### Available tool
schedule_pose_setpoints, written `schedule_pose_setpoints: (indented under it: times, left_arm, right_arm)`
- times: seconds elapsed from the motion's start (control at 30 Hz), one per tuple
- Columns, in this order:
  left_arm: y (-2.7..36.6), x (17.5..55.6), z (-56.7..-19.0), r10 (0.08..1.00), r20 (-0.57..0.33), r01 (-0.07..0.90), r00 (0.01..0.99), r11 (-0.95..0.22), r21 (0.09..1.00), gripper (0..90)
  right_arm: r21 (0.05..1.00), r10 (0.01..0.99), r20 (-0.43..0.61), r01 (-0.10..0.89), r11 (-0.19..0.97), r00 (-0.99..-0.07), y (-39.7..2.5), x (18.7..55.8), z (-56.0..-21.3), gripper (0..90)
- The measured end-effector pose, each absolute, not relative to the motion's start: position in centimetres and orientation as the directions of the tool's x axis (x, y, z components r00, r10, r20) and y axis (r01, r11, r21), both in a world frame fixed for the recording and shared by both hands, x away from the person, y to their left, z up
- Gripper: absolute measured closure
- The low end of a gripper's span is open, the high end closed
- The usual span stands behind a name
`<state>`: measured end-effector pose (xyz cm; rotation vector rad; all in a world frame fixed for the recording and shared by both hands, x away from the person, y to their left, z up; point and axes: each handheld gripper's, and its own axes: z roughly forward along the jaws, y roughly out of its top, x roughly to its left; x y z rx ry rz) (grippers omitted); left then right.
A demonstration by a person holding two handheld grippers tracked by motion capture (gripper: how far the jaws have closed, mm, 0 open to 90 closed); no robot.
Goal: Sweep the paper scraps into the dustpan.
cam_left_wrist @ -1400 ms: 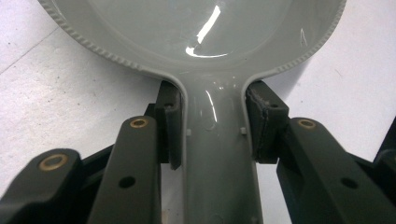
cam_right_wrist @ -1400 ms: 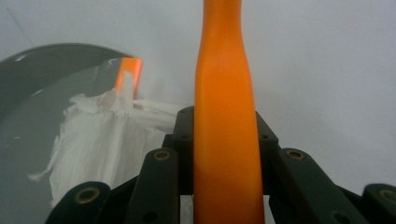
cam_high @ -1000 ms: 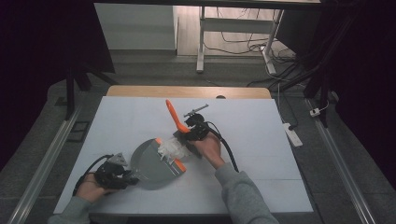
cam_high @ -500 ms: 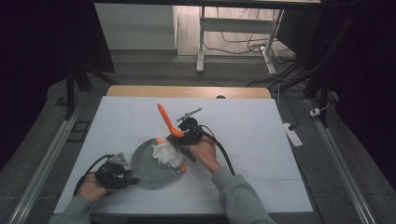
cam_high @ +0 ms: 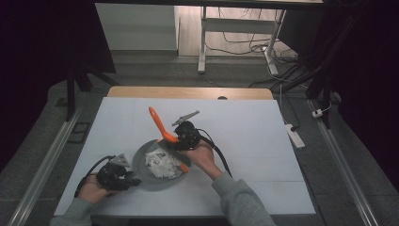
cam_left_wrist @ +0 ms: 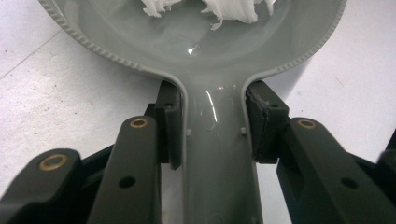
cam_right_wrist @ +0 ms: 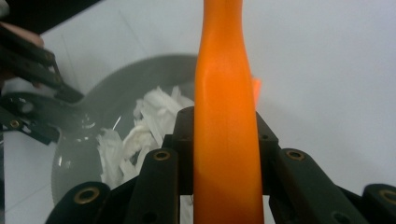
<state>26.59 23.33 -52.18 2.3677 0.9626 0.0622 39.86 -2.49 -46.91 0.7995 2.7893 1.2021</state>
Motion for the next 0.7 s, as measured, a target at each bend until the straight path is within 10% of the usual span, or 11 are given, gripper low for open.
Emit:
schedule_pose_setpoints:
  times: [0.7]
  left_arm:
    - [23.5, 26.6, -52.2, 0.66, -0.167, 0.631, 0.733, -0.567, 0.53, 61.8]
  right_arm:
    - [0.64, 0.658, 0.099, 0.554, 0.533, -0.747, -8.2, 45.0, -47.3, 70.3]
